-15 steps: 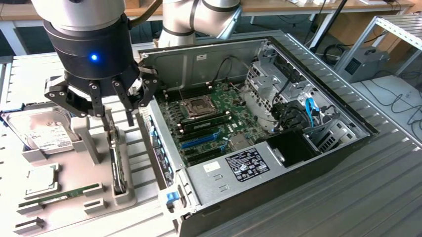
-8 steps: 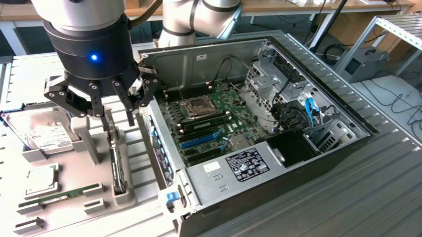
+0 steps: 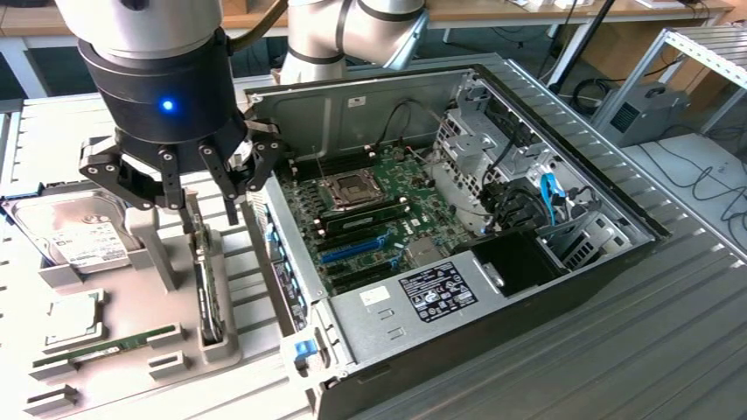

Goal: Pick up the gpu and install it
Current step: 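Pick up the gpu and move the gpu toward the slot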

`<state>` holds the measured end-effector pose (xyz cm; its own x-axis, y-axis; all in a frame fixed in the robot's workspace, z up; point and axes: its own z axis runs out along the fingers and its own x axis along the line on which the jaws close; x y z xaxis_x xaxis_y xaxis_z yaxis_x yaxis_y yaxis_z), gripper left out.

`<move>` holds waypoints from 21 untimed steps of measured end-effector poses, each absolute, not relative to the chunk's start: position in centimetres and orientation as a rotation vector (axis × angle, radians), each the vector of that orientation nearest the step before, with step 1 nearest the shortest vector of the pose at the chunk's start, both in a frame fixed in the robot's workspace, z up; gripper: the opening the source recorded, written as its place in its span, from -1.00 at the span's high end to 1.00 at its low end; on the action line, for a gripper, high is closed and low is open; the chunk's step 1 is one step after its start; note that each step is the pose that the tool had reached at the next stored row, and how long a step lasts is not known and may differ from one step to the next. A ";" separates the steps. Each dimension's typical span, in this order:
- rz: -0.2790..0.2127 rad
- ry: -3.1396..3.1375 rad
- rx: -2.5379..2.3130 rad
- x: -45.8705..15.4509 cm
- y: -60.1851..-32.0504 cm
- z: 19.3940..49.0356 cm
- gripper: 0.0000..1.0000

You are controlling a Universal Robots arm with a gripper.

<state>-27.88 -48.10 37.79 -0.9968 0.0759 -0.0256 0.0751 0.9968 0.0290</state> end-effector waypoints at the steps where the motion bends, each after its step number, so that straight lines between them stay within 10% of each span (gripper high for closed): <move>1: 0.044 3.112 0.118 -27.9 -48.1 37.8 0.15; 21: 0.044 3.112 0.118 -27.9 -48.1 37.3 0.15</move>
<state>-27.88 -48.10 37.31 -0.9968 0.0759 -0.0255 0.0751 0.9968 0.0290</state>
